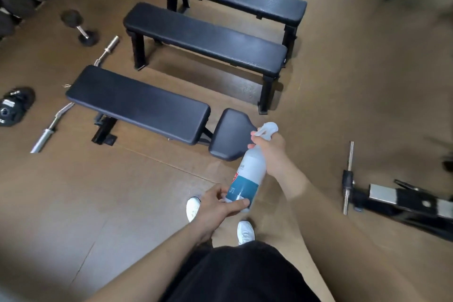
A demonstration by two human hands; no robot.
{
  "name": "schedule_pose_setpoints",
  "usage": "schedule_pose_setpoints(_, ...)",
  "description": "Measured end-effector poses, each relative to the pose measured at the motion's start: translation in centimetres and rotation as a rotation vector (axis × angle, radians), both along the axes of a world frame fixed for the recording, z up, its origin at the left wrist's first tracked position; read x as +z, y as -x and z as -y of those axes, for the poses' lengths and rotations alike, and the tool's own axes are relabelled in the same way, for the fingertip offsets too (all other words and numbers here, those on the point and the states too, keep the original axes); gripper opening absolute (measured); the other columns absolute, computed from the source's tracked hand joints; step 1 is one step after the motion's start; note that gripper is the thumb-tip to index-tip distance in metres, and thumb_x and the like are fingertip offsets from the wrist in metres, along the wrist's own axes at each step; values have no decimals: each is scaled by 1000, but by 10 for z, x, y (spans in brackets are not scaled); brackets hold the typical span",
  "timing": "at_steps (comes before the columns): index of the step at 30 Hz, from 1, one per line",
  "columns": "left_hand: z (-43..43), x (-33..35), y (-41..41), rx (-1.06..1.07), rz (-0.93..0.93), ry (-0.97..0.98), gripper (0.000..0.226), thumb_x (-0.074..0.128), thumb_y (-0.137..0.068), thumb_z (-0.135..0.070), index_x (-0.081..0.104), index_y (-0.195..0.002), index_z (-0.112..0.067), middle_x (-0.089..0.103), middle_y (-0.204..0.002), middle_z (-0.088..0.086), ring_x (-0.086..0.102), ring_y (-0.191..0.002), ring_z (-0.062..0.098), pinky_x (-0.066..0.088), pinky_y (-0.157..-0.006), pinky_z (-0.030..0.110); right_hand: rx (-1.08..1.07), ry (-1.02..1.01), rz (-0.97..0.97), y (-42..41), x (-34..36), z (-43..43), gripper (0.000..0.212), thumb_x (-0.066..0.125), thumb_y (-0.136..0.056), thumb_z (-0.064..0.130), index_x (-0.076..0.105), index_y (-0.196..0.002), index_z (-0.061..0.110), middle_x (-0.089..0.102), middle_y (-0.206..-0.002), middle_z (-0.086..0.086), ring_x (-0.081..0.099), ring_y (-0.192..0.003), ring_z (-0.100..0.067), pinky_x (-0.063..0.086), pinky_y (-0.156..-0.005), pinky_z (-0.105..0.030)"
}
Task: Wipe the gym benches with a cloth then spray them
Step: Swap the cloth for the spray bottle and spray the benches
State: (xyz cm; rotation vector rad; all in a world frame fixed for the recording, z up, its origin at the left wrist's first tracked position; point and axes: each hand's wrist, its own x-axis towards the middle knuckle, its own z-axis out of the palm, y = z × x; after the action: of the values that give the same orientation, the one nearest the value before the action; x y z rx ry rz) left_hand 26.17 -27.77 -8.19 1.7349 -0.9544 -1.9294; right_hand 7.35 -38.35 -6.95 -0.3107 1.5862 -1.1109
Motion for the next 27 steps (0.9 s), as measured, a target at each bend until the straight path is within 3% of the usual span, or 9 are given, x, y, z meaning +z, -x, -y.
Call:
schedule_pose_setpoints(4, 19, -10, -20, -110, 17, 21, 64, 97, -53, -37, 68, -101, -8, 65, -89, 1, 61, -71, 3, 53, -70, 19, 112, -13, -161, -27, 3, 22, 10, 71, -90, 13, 63, -97, 10, 67, -82, -5, 67, -59, -19, 53, -58, -28)
schedule_pose_setpoints(8, 33, -20, -32, -118, -17, -13, 63, 95, -51, -33, 68, -104, -12, 71, -93, 3, 64, -76, 6, 51, -71, 17, 97, -48, -269, -40, -3, 32, 8, 65, -93, 9, 61, -86, 10, 65, -81, -5, 68, -57, -20, 50, -59, -27)
schedule_pose_setpoints(12, 35, -27, -32, -166, -27, -52, 68, 95, -43, -42, 69, -100, -16, 66, -83, -4, 62, -76, 8, 49, -76, 25, 153, -26, -296, -45, -5, 30, 17, 69, -92, 9, 61, -107, 5, 69, -99, 0, 73, -61, -18, 53, -57, -23)
schedule_pose_setpoints(14, 30, -29, -26, -159, -42, -62, 70, 94, -42, -45, 67, -100, -17, 61, -79, -5, 58, -73, 8, 47, -73, 23, 237, 3, -332, -49, -3, 30, 18, 69, -94, 14, 61, -108, 6, 68, -95, 1, 70, -55, -12, 50, -56, -18)
schedule_pose_setpoints(16, 24, -29, -21, -135, -36, -57, 68, 95, -47, -42, 66, -103, -16, 58, -81, -2, 58, -71, 7, 46, -70, 21, 337, -5, -441, -53, -2, 31, 22, 67, -96, 25, 61, -103, 5, 68, -85, -2, 67, -51, -7, 45, -50, -14)
schedule_pose_setpoints(19, 15, -31, -12, -111, -28, -62, 44, 95, -67, -22, 64, -97, -14, 57, -76, -5, 57, -61, 2, 46, -61, 16, 383, -46, -503, -45, -6, 26, 25, 63, -98, 30, 58, -95, 6, 67, -83, -5, 69, -56, -10, 45, -50, -19)
schedule_pose_setpoints(22, 0, -28, 2, -114, -48, -71, 44, 94, -60, -35, 63, -87, -20, 56, -74, -7, 58, -66, 6, 50, -66, 21, 370, -76, -405, -28, -10, 14, 13, 64, -97, 21, 57, -100, 11, 65, -88, -1, 71, -59, -15, 48, -53, -23)
schedule_pose_setpoints(25, -17, -28, 25, -127, -57, -96, 65, 92, -48, -51, 64, -94, -14, 59, -86, 2, 62, -80, 12, 60, -83, 38, 381, -72, -348, -10, -10, 1, 14, 65, -95, 12, 58, -106, 7, 63, -87, 0, 70, -56, -17, 48, -49, -21)
schedule_pose_setpoints(27, -26, -31, 37, -137, -28, -82, 76, 96, -47, -54, 65, -100, -9, 60, -89, 3, 62, -84, 15, 57, -93, 49, 382, -55, -371, 1, -11, -9, 11, 64, -96, 14, 58, -103, 8, 63, -88, -4, 67, -52, -13, 49, -50, -23)
